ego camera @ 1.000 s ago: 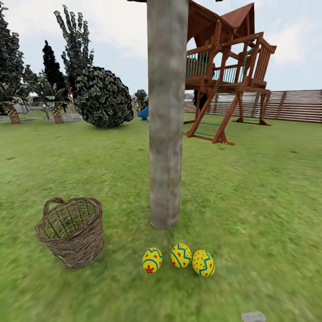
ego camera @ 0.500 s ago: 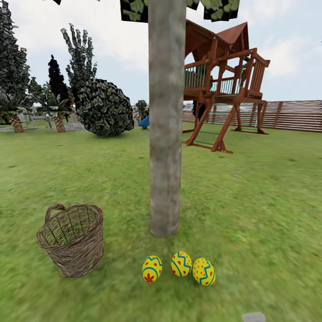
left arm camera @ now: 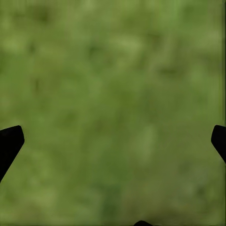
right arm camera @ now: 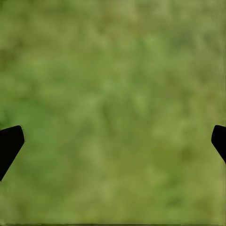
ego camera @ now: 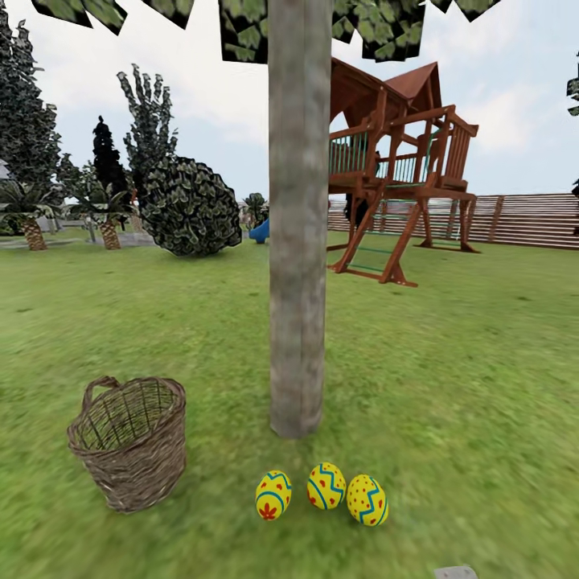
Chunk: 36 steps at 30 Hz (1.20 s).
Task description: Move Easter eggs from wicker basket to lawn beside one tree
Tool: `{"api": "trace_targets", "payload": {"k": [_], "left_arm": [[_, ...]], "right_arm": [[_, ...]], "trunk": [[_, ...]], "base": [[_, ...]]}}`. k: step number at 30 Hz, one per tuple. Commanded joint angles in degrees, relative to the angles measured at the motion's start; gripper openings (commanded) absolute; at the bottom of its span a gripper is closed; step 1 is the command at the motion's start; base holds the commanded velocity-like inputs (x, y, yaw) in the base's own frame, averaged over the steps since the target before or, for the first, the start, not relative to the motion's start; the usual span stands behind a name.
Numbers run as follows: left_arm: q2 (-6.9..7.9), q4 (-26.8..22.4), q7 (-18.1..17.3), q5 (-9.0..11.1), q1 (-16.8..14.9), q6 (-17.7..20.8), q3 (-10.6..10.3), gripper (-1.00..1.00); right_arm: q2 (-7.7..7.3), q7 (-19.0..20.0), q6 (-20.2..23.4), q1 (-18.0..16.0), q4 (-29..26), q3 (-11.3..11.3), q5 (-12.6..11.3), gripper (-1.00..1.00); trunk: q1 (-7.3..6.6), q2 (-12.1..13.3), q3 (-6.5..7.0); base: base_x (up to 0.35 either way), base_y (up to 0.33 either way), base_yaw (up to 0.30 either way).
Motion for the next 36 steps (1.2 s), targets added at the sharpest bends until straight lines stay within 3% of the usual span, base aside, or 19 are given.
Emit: {"api": "trace_targets", "payload": {"k": [1, 3, 7, 16, 17, 18, 36], "left_arm": [[0.07, -0.1, 0.5, 0.6, 0.0, 0.1, -0.5, 1.0], [-0.03, 1.9, 0.5, 0.6, 0.0, -1.9, -0.8, 1.0], [-0.25, 3.7, 0.5, 0.7, 0.0, -5.0, -3.5, 1.0], [-0.44, 4.0, 0.4, 0.7, 0.0, -5.6, -4.3, 1.0], [-0.99, 4.0, -3.8, 0.6, 0.0, -5.8, -5.3, 1.0], [-0.98, 4.0, -5.1, 0.6, 0.0, -5.9, -5.7, 1.0], [-1.07, 4.9, -6.0, 0.6, 0.0, -9.2, -5.8, 1.0]], "right_arm": [[0.22, -0.2, -0.3, 0.4, 0.3, 0.2, 0.3, 1.0], [0.33, -0.2, -0.4, 0.7, 0.4, 0.2, 0.3, 1.0], [0.32, -0.2, -0.4, 0.9, 0.3, 0.2, 0.3, 1.0], [0.31, -0.2, -0.7, 0.9, 0.4, 0.2, 0.4, 1.0], [0.35, -0.2, -1.8, 1.3, 0.4, 0.2, 0.4, 1.0], [0.34, -0.2, -2.0, 1.4, 0.4, 0.2, 0.4, 1.0], [0.48, -0.2, -3.2, 2.4, 0.4, 0.3, 0.7, 1.0]], "trunk": [[-0.04, 0.0, 0.07], [-0.09, 0.0, 0.33], [-0.19, 0.1, 0.84], [-0.43, 0.2, 2.0], [-0.45, 0.2, 2.13], [-0.48, 0.2, 2.26], [-4.42, 7.4, 3.82]], "base": [[0.0, 0.0, 0.0], [0.0, 0.0, 0.0], [0.0, 0.0, 0.0], [0.0, 0.0, 0.0], [0.0, 0.0, 0.0], [0.0, 0.0, 0.0], [0.0, 0.0, 0.0]]}}
